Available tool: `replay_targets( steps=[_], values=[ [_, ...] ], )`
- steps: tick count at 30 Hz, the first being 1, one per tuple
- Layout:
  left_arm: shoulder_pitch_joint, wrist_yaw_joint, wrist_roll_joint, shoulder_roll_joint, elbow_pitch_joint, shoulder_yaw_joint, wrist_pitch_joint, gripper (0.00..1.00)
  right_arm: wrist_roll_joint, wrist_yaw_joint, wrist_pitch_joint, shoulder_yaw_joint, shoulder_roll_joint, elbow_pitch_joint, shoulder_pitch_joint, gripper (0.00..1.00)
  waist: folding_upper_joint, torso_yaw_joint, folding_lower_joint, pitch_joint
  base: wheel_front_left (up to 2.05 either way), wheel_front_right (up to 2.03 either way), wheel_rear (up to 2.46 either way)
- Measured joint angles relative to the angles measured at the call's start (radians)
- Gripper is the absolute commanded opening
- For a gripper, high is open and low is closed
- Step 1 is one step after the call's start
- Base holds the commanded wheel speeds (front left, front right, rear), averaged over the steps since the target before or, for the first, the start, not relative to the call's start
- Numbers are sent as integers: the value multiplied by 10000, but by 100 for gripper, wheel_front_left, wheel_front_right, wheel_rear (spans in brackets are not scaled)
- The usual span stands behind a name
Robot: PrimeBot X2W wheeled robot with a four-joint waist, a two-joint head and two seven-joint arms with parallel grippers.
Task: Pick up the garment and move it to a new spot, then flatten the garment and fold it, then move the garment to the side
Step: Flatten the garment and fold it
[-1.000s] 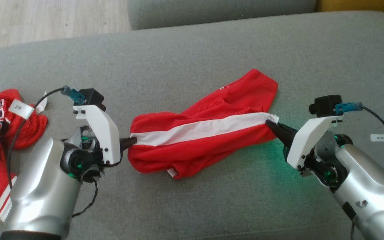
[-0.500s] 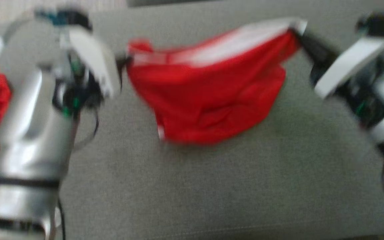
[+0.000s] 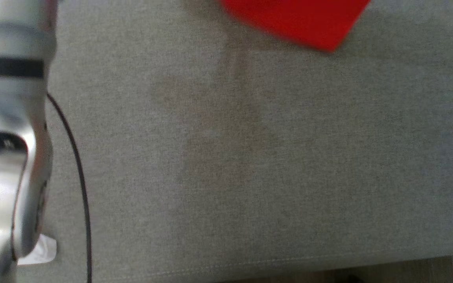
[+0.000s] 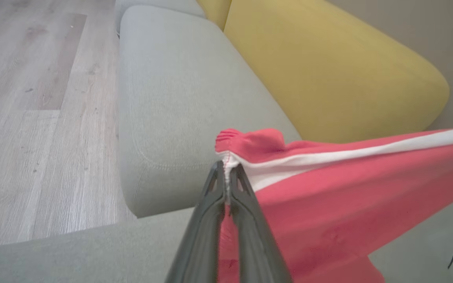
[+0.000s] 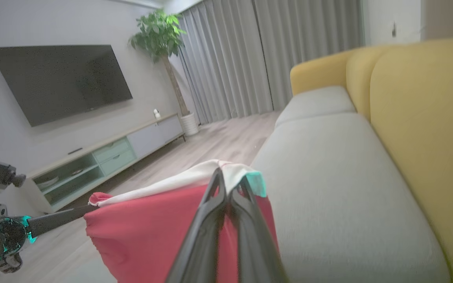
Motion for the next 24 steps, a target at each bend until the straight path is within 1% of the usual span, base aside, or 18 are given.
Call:
replay_targets(
  steps=[2,5,7,12,15,18,22,23,24],
  values=[
    [-624,-12,0,-144,362,146,-307,0,67,0,-157,17,-226,8,-636,0,0,26,0,149,0,0,0],
    [-1298,-171,2,-188,857,161,-757,0,117,2,-362,263,-445,-27,-1263,0,0,53,0,273,0,0,0],
    [-1507,-301,2,-194,1223,169,-821,0,198,2,-418,531,-546,-88,-1369,0,0,59,-1,280,0,0,0],
    [-1326,-865,-104,-261,2144,36,-888,0,683,2,-502,1344,-940,-548,-1181,0,0,96,-1,145,0,0,0],
    [-564,-1160,-196,-272,2393,-221,-1120,0,723,2,-485,2128,-1302,-1026,-418,0,0,137,-2,-121,0,0,0],
    [611,-1235,-420,-305,2577,-598,-1235,0,1007,2,-430,2989,-1653,-1396,777,0,0,179,-1,-507,0,0,0],
    [2526,-1241,-1177,-324,2138,-1555,-514,0,1335,2,-169,4086,-2159,-1894,2192,0,1,202,-2,-1210,0,0,0],
    [2526,-1241,-1177,-324,2138,-1555,-514,0,1335,2,-169,4086,-2159,-1894,2192,0,1,202,-2,-1210,0,0,0],
    [2986,-1241,-1429,-311,1916,-1797,-201,0,1434,2,-52,4322,-2299,-2036,2449,0,1,200,-2,-1405,0,0,0]
  ],
)
